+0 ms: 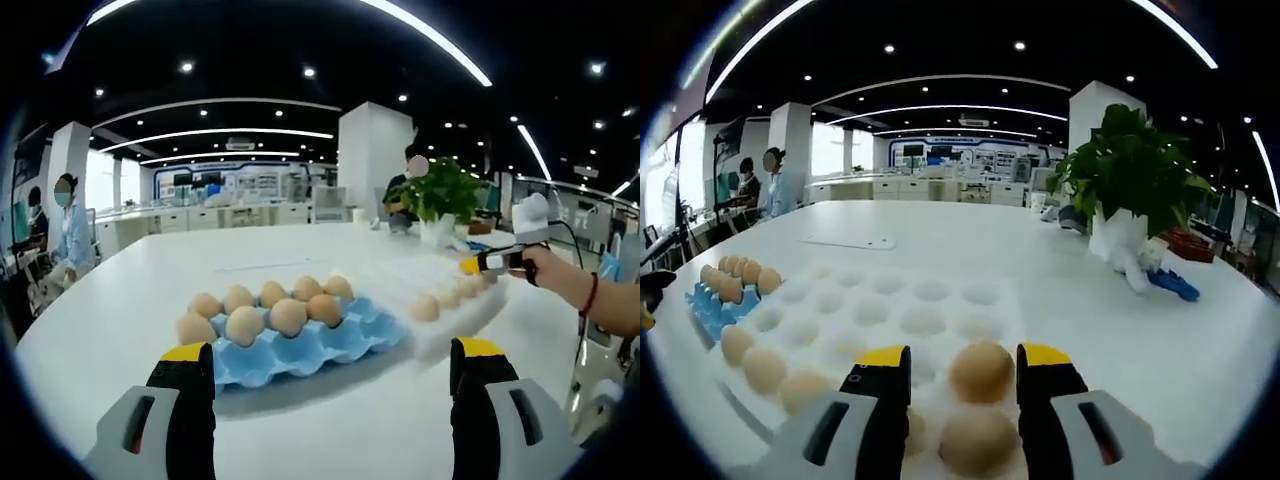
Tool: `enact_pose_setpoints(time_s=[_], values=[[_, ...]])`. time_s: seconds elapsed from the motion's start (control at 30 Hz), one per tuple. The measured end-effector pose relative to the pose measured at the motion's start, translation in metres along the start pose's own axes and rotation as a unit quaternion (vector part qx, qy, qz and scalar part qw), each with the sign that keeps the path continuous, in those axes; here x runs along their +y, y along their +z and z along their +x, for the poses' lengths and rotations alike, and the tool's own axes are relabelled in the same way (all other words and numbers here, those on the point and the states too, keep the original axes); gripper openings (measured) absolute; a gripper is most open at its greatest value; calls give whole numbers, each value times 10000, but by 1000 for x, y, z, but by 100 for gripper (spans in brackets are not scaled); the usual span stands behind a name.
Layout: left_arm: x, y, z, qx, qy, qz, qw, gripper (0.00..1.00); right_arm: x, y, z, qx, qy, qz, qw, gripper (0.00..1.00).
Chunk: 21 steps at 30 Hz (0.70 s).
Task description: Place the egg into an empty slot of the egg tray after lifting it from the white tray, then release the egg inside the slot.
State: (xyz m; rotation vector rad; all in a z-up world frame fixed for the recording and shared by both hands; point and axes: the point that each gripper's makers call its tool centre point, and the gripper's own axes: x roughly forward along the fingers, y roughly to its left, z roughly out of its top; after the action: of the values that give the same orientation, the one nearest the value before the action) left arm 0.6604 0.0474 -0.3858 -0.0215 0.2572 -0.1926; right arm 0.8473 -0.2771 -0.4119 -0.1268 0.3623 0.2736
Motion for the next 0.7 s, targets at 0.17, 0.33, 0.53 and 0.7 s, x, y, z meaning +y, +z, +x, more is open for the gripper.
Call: enact_pose_setpoints(time_s=[0.17, 0.33, 0.53, 0.7], values=[[-1, 0, -1, -36, 15, -41, 10000, 100, -5, -3, 3, 125, -135, 42, 9998, 40], [8, -1, 0, -8, 78, -44, 10000, 100, -6, -6, 6, 228, -139, 175, 9995, 39], [17, 0, 3, -3, 109, -31, 9999, 100, -15, -11, 13, 451, -231, 277, 9983, 36], [22, 0, 5, -12, 114, -34, 9999, 100, -16, -15, 11, 516, -275, 309, 9978, 35]])
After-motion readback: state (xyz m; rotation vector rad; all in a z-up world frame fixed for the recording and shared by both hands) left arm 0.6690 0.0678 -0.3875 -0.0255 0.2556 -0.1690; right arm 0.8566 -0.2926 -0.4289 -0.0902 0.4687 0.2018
